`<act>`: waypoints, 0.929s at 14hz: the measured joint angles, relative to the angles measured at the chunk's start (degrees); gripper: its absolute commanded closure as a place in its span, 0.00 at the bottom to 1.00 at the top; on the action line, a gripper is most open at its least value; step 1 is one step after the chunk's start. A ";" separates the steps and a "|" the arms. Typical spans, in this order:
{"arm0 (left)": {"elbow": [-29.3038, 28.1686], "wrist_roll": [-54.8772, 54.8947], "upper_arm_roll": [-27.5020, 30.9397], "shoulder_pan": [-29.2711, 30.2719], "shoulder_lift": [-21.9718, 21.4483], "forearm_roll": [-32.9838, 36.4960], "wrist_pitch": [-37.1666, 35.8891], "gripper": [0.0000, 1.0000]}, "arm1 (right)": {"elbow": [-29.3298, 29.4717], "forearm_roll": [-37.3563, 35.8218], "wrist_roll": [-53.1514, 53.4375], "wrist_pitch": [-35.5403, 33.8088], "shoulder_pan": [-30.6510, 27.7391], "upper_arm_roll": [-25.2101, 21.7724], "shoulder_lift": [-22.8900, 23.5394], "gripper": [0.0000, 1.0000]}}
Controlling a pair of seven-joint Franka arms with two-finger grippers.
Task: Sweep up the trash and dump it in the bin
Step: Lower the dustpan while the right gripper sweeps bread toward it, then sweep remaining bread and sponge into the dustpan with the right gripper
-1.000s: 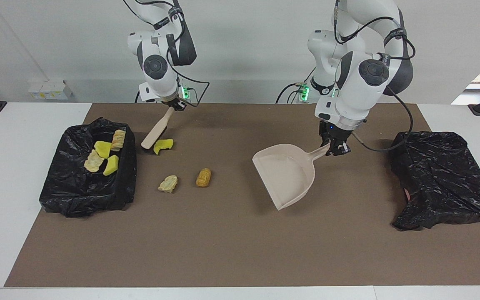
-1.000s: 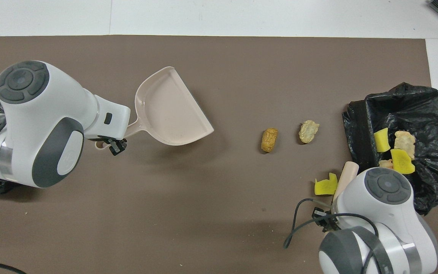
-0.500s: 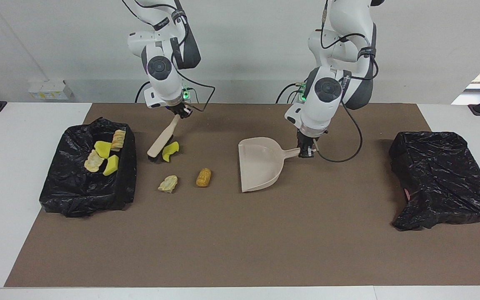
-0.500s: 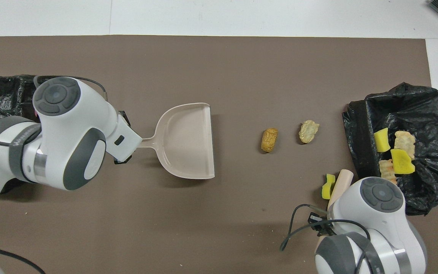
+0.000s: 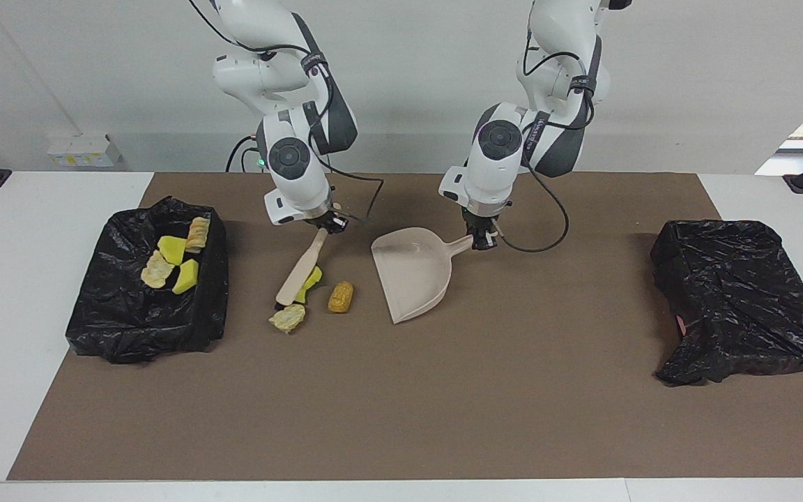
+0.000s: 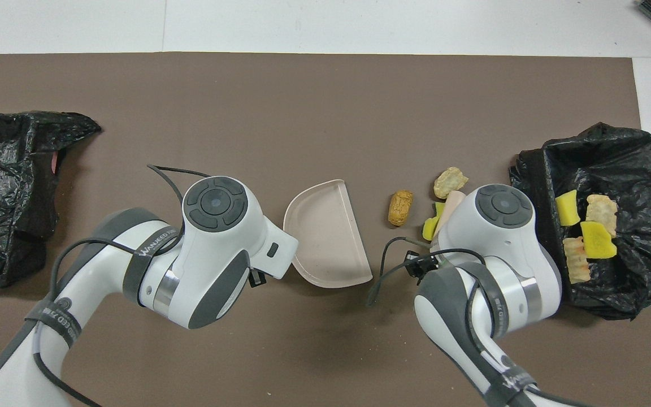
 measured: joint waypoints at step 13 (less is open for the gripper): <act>-2.87 -4.59 -0.03 -1.50 -1.01 -0.60 2.44 1.00 | 9.27 0.30 -20.09 -5.17 8.07 3.36 3.86 1.00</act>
